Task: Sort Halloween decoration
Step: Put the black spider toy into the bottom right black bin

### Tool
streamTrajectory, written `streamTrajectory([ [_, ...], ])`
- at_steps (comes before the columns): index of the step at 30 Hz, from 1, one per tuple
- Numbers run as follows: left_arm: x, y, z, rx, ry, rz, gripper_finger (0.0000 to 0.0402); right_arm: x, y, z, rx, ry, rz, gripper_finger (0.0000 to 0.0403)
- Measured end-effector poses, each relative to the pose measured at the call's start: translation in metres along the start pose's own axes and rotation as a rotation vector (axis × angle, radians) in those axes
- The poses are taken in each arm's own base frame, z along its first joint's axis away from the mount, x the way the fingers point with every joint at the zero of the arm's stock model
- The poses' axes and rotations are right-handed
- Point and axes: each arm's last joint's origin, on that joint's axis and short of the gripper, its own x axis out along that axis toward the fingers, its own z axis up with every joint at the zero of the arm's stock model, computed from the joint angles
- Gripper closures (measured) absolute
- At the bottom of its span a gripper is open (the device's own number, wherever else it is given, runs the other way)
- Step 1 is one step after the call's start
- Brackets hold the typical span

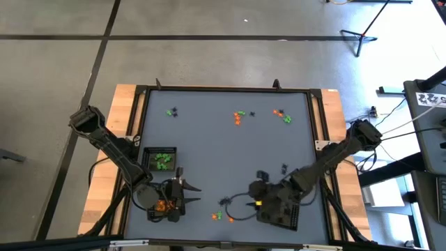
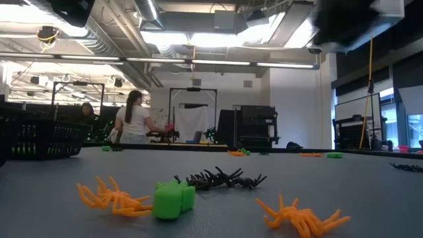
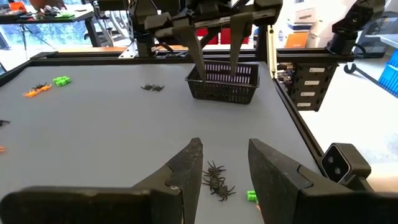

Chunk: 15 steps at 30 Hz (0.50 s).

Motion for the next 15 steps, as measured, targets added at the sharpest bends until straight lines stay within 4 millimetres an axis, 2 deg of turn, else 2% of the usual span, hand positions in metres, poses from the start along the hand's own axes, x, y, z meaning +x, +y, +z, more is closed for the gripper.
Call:
streamTrajectory([
  [5,0.000,0.000,-0.001,0.005,0.006,0.002,0.0280,0.040,-0.010,0.012,-0.084,-0.030,0.106,0.0219],
  [9,0.000,0.001,-0.002,0.009,0.014,0.004,0.0280,0.068,-0.021,0.007,-0.118,0.012,0.096,0.0219],
  [15,0.000,0.001,-0.003,0.018,0.025,0.009,0.0280,0.097,-0.030,-0.009,-0.131,0.072,0.027,0.0219],
])
